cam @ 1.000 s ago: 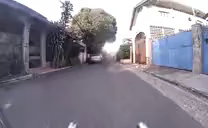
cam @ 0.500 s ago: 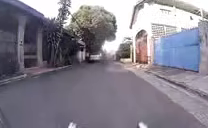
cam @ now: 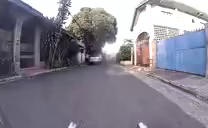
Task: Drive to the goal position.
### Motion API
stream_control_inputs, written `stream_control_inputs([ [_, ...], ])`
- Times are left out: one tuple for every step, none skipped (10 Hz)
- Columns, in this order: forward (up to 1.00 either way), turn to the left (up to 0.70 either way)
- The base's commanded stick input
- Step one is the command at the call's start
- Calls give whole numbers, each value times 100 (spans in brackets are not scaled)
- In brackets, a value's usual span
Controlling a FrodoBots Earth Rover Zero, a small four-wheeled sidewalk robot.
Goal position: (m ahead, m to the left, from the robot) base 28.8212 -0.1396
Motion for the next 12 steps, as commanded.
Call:
stream_control_inputs([
  [70,0],
  [70,0],
  [70,0],
  [70,0],
  [70,0],
  [70,0],
  [70,0],
  [70,0],
  [70,0],
  [70,0],
  [70,0],
  [70,0],
])
